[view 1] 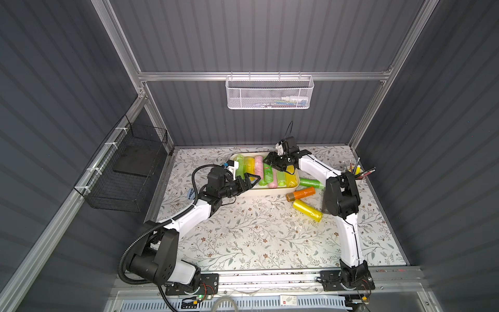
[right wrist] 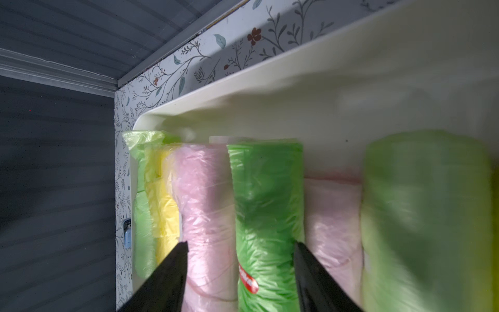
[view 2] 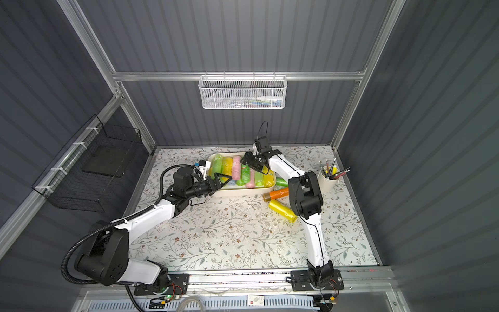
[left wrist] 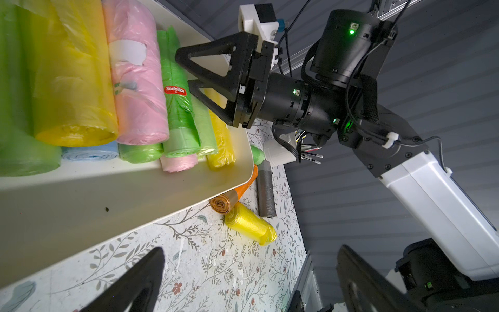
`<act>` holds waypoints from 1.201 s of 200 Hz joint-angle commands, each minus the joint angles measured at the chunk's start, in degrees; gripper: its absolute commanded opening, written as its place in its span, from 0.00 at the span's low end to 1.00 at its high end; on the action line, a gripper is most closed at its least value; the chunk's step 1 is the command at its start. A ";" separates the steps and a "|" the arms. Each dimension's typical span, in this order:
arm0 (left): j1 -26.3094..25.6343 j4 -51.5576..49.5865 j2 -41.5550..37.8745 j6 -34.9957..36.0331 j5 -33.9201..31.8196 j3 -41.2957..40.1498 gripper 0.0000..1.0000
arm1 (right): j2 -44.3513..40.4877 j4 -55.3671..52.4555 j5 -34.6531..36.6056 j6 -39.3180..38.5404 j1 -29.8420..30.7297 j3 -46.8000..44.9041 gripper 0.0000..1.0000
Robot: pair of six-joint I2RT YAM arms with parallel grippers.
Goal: Put the roll of trash bags into the storage box
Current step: Place the roll of trash bags in the storage box, then pick up the roll of trash bags from the center of the board.
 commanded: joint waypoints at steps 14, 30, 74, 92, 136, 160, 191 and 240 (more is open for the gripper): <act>-0.18 -1.45 -0.98 0.31 0.17 0.34 1.00 | -6.34 1.61 1.37 -0.80 -0.08 -3.12 0.83; -0.20 -2.74 -1.70 0.93 -0.33 0.52 1.00 | -9.53 1.76 4.53 -1.25 -0.15 -4.30 0.91; -0.21 -4.90 -4.39 1.20 -0.58 0.23 1.00 | -16.81 -1.38 6.95 -1.64 -0.08 -5.53 0.99; -0.21 -7.25 -6.60 1.50 -0.28 0.58 1.00 | -21.00 -1.45 6.85 -0.44 0.09 -8.22 0.99; -0.21 -18.19 -15.76 6.36 -4.83 0.88 1.00 | -33.12 -0.32 9.08 -0.48 1.43 -17.48 0.99; -0.21 -21.02 -20.40 7.00 -7.10 -1.12 1.00 | -38.00 -2.16 9.31 -2.10 2.70 -21.03 0.99; -0.21 -24.20 -24.18 7.20 -7.41 -2.54 1.00 | -43.57 -6.38 12.06 -4.25 4.75 -26.22 0.99; -0.21 -26.50 -28.18 7.54 -8.22 -4.22 1.00 | -51.56 -13.59 17.68 -7.25 6.18 -33.18 0.99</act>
